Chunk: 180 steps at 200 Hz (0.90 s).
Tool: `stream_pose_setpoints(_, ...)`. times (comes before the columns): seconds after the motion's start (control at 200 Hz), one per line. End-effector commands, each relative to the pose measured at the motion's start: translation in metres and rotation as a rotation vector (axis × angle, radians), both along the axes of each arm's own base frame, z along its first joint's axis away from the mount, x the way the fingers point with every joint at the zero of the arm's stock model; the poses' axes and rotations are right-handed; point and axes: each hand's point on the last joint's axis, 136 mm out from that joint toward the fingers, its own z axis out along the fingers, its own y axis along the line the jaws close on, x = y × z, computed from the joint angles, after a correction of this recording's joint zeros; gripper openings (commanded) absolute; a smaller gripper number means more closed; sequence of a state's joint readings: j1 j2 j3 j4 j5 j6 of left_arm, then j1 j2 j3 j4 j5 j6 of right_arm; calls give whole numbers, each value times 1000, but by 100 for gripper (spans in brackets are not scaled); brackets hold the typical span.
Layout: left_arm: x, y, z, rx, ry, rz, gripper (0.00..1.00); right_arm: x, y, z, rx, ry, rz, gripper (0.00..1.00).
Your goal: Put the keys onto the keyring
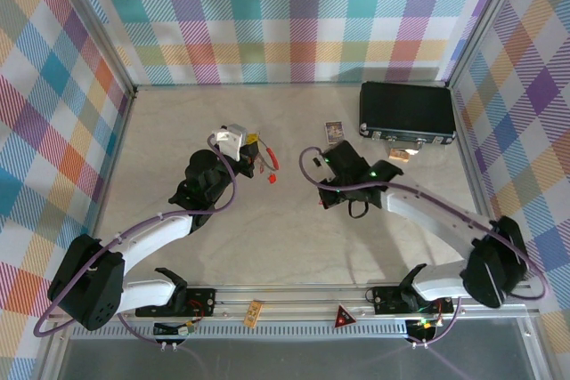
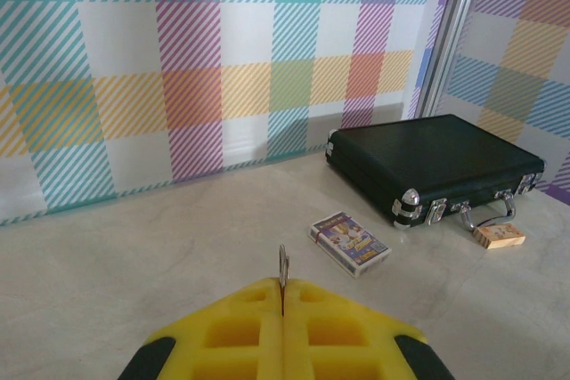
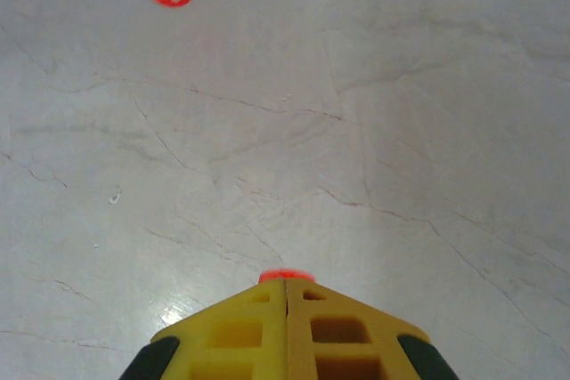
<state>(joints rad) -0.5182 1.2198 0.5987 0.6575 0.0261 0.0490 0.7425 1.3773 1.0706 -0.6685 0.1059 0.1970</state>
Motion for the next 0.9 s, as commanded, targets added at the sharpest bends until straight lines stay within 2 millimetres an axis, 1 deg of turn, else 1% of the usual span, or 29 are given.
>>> stream_pose_setpoints(0.0,-2,6,25,-30,-69,13,0,-8,-1,-9,-105,109,89,0)
stream_pose_setpoints(0.15,-1,9,28,-22,-86,29,0,-18,-7,-22,-183,211,111,0)
stream_pose_setpoints(0.33,1,19,31,-2,-112,87,0,-30,-23,-29,-323,336,135,0)
stream_pose_setpoints(0.39,1,22,30,9,-118,104,0,-31,-27,-31,-361,362,136,0)
stream_pose_setpoints(0.46,1,27,27,22,-121,127,0,-30,-28,-35,-385,375,136,0)
stream_pose_setpoints(0.52,1,31,28,19,-125,140,0,-26,-23,-36,-379,377,134,0)
stream_pose_setpoints(0.58,-1,33,32,13,-135,144,0,-18,-13,-34,-353,365,135,0)
stream_pose_setpoints(0.645,-5,35,38,6,-148,145,0,-6,0,-31,-314,336,136,0)
stream_pose_setpoints(0.74,-9,41,43,-1,-165,165,0,7,18,-27,-286,339,155,0)
stream_pose_setpoints(0.895,-15,50,51,-24,-199,199,0,31,35,-27,-296,310,180,0)
